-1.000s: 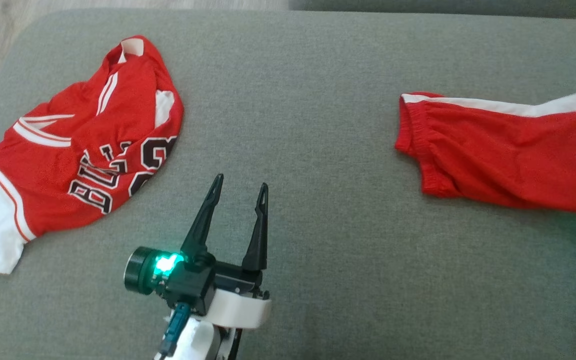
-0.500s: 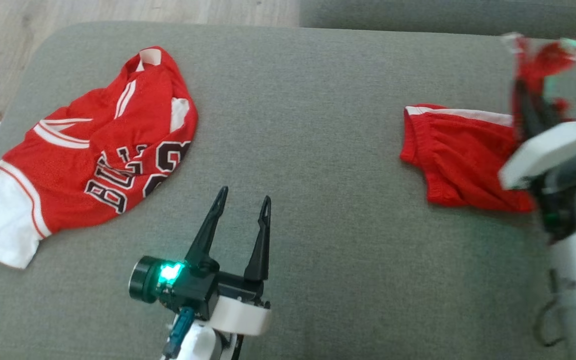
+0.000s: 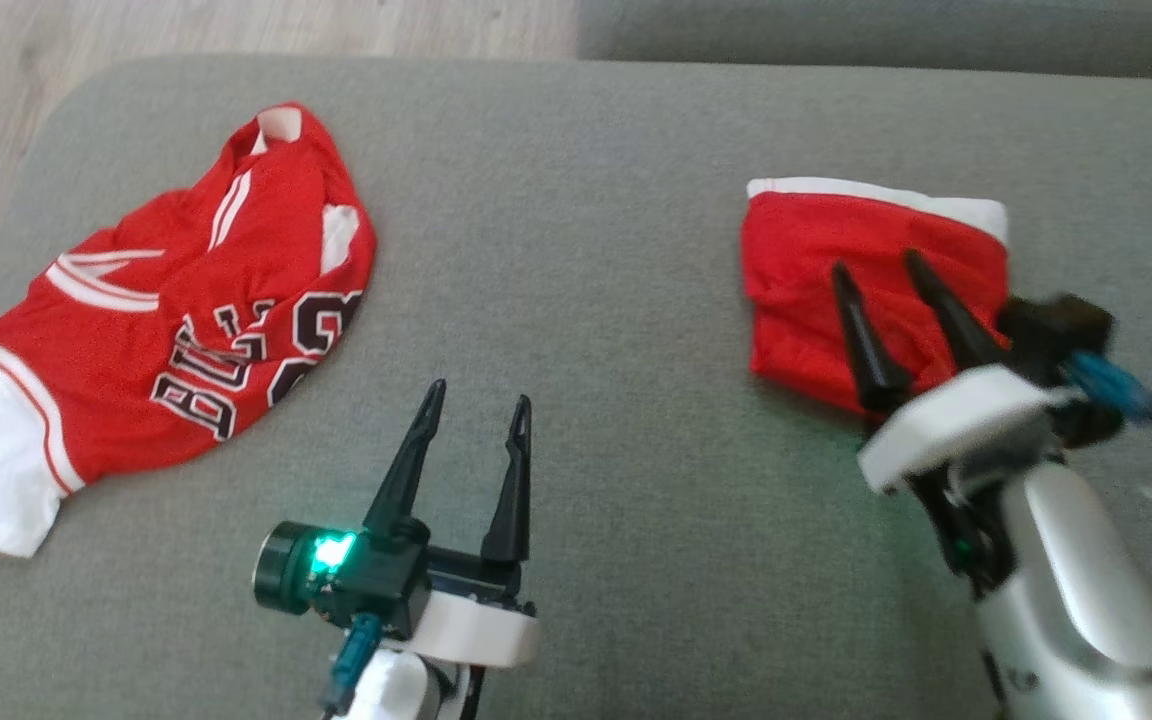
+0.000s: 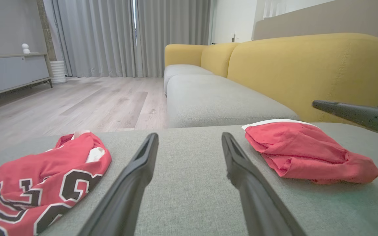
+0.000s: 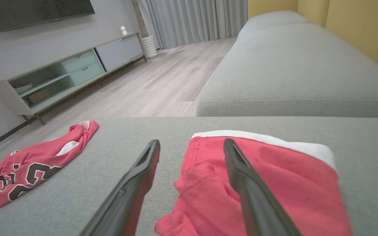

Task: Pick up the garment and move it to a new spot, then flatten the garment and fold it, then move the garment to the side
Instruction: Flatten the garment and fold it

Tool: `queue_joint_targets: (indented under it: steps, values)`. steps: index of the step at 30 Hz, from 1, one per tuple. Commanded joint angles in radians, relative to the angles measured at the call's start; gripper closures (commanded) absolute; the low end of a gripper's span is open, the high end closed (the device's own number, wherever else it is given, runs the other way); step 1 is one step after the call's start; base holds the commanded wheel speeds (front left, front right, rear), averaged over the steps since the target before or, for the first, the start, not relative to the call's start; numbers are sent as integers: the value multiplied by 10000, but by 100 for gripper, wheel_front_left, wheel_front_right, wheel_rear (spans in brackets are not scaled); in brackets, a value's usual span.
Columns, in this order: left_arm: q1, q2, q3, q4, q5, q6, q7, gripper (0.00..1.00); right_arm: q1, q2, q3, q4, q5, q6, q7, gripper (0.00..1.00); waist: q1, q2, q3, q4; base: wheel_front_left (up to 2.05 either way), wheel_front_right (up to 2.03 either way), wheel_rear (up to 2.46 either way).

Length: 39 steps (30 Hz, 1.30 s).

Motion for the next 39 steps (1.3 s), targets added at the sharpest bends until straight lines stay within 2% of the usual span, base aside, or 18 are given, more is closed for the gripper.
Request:
queue_joint_targets:
  steps: [1,8,14,20,27,28,29,30,35,39]
  values:
    - [-47,-12,438,-261,-84,84,-51,0,258,-221,15,-664,145,-9,-568,0,0,0,-236,-206,0,0,0]
    - [467,-12,1017,-441,-122,205,-51,0,1937,-924,-661,-1359,537,-9,-1972,0,0,0,-924,-515,0,0,0]
    - [1220,18,1499,-663,43,286,-51,0,3403,-1416,-691,-1165,639,-9,-2886,0,0,0,-1550,-709,0,0,0]
    - [1782,10,1804,-982,213,329,-51,0,4086,-1392,-804,-1187,661,-9,-3245,0,0,0,-1690,-777,0,0,0]
    - [2048,-3,1866,-1134,368,291,-51,0,4175,-1313,-707,-1358,368,-9,-3289,0,0,0,-1641,-791,0,0,0]
    - [2041,-4,1856,-1146,381,274,-51,0,4142,-1350,-690,-1373,309,-9,-3289,12,0,0,-1609,-760,0,0,0]
    - [2026,-5,1842,-1156,392,260,-51,0,4089,-1377,-682,-1356,261,-9,-3290,64,0,0,-1579,-723,0,0,0]
    - [2008,-6,1817,-1161,405,246,-51,0,4014,-1409,-669,-1320,215,-9,-3290,100,0,0,-1548,-674,0,0,0]
    - [1846,-10,1560,-1217,361,242,-51,0,2893,-1763,-584,-612,110,-9,-3113,100,0,0,-1142,-247,0,0,0]
    - [1623,-11,1354,-1211,318,257,-51,0,1671,-2179,-487,143,222,-9,-2256,100,0,0,-755,89,0,0,0]
